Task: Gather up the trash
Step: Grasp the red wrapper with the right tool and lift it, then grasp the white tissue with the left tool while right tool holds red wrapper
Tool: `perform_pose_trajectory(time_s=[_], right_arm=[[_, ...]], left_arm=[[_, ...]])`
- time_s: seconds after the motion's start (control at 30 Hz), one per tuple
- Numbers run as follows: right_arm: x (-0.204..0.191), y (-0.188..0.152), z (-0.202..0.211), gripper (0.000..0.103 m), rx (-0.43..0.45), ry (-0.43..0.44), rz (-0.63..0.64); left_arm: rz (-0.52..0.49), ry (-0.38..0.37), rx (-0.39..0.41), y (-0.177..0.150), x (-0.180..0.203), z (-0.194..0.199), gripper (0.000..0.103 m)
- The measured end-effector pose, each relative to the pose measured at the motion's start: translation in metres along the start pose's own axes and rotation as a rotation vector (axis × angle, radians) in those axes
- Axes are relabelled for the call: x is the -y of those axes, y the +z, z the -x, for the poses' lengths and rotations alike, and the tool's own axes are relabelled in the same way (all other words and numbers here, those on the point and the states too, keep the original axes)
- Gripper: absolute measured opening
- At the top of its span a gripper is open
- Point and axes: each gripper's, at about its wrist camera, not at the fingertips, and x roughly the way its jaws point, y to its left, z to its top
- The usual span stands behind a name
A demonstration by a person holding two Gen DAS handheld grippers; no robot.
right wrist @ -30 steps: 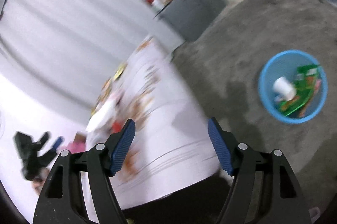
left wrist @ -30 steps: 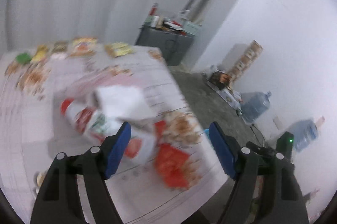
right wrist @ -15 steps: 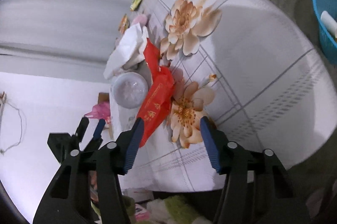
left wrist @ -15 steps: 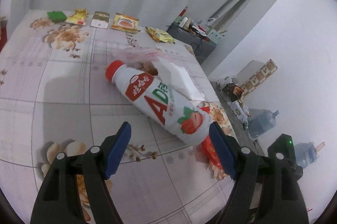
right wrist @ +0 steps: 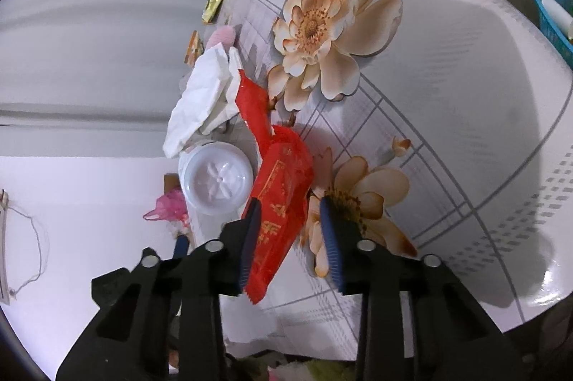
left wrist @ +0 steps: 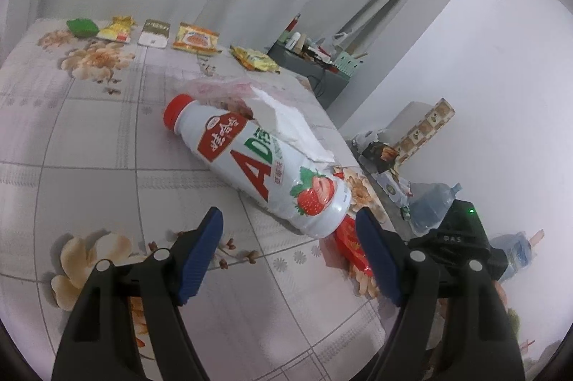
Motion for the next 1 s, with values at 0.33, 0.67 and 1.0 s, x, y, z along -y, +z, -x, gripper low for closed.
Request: perform_pose_trajectory(time_s=[0.33,0.67,1.0], right_arm=[[0.005,-0.004,0.009,0.008,0.039,-0.039,0.034],[0.005,-0.002,0.039,0.006,0.131,-0.142,0.148],[0.011,0.002,0.042,0.006,0.132,-0.138,0.176]], left_arm=[[-0.020,-0.025,0.042,0.008,0.002,0.002,0.074],[-0.064,-0.014,0.070,0.056,0.007,-0.012,0.068],[-0.099,0.037,-0.120,0.112,0.009,-0.076,0.054]])
